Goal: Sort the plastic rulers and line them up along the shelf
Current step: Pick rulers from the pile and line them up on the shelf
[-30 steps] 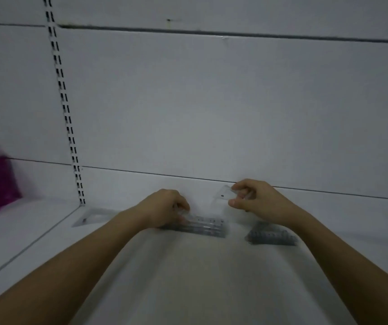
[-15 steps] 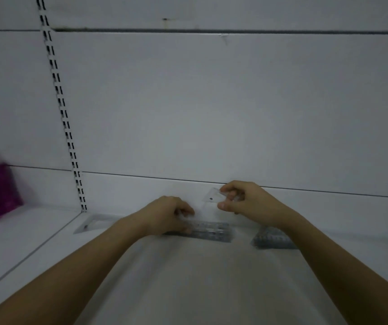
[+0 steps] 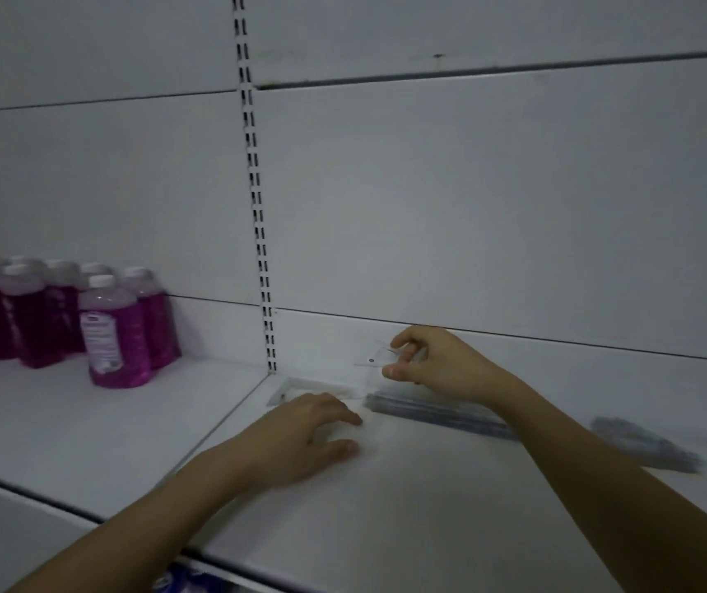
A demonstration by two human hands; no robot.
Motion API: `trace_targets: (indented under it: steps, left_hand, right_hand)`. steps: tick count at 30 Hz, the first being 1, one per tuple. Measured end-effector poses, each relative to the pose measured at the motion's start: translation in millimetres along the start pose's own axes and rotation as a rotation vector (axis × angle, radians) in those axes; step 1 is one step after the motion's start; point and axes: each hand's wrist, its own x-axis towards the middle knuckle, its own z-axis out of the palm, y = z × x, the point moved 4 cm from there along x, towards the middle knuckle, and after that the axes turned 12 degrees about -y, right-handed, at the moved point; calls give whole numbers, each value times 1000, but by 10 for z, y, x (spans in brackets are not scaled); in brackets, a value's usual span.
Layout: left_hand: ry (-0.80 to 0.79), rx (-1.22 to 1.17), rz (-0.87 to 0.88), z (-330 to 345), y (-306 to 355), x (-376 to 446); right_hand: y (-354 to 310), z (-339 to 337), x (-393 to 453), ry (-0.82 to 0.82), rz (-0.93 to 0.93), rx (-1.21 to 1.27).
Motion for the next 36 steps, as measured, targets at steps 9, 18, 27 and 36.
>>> trace_targets:
  steps: [9,18,27,36]
  left_hand:
    - [-51,1,94,202,-443,-411]
    - [-65,-34,125,221,-508,-386]
    - [-29,-70,159,269,-564,-358]
    - [-30,-81,93,228,-509,-390]
  right_hand:
    - [-532,819,836,-197,66,-253]
    - [-593,1180,1164,-378,234,-571]
    - [-672,1185,984,-243,299,-491]
    - [-660,1011,181,-12,353,-429]
